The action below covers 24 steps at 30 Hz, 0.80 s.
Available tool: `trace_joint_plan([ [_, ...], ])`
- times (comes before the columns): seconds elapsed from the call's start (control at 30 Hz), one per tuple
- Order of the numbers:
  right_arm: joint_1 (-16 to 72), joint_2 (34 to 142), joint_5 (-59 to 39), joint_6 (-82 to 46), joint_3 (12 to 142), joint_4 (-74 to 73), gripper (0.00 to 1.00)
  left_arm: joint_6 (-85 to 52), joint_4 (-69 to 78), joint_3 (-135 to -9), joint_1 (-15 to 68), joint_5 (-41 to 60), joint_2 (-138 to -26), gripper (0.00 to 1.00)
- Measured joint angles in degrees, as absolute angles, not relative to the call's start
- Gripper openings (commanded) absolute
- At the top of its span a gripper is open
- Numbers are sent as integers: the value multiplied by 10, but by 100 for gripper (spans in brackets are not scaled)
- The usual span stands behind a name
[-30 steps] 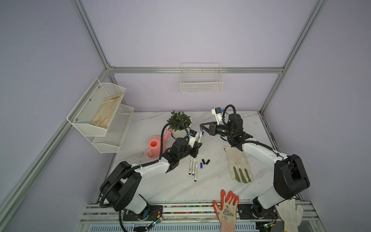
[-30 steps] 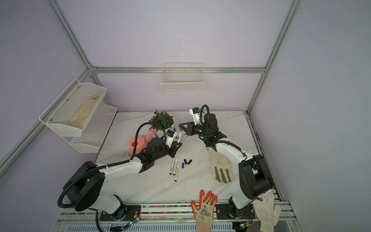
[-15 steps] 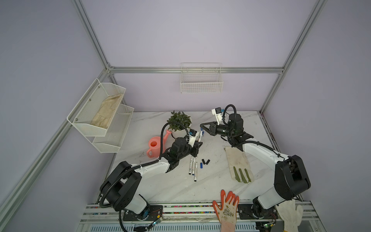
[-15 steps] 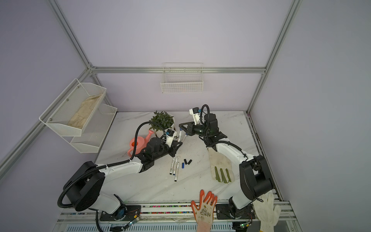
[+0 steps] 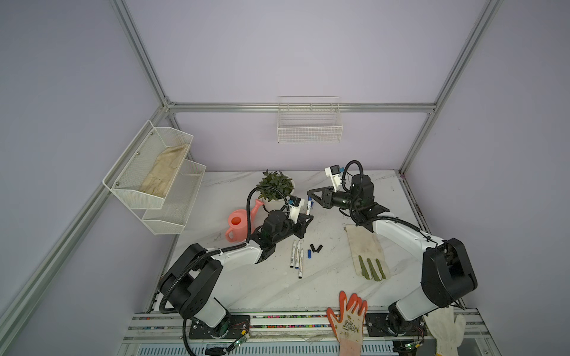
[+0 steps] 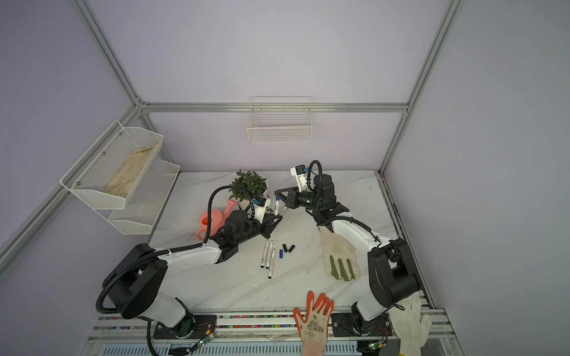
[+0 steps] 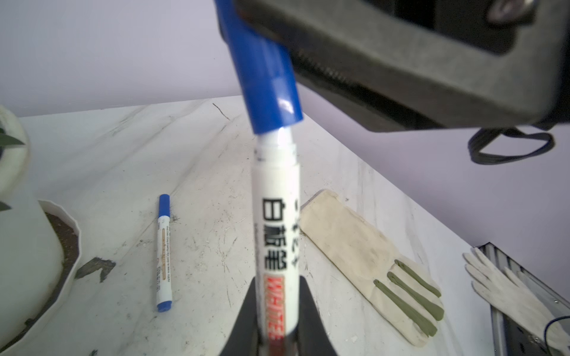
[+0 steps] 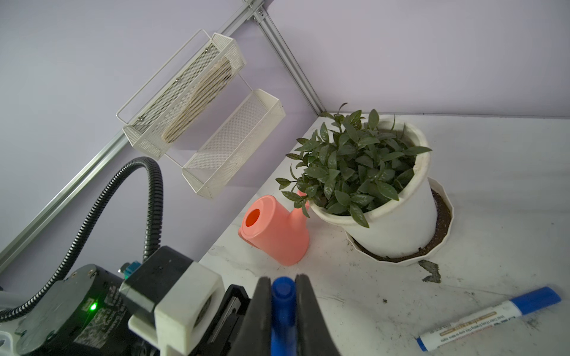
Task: Insert the pens into the pen caps
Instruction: 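Lower the blue cap onto the marker tip with the right gripper while the left holds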
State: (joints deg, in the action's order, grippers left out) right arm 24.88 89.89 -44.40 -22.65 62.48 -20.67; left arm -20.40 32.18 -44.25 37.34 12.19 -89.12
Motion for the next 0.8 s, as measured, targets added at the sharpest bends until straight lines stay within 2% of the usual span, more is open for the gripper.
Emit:
trace_joint_plan([
  [0.37, 245, 896, -453, -169, 630, -152, 0, -207, 342, -444, 345, 200, -913, 0],
  [0.8, 255, 903, -431, -92, 665, -78, 0, -80, 333, -444, 343, 117, -913, 0],
])
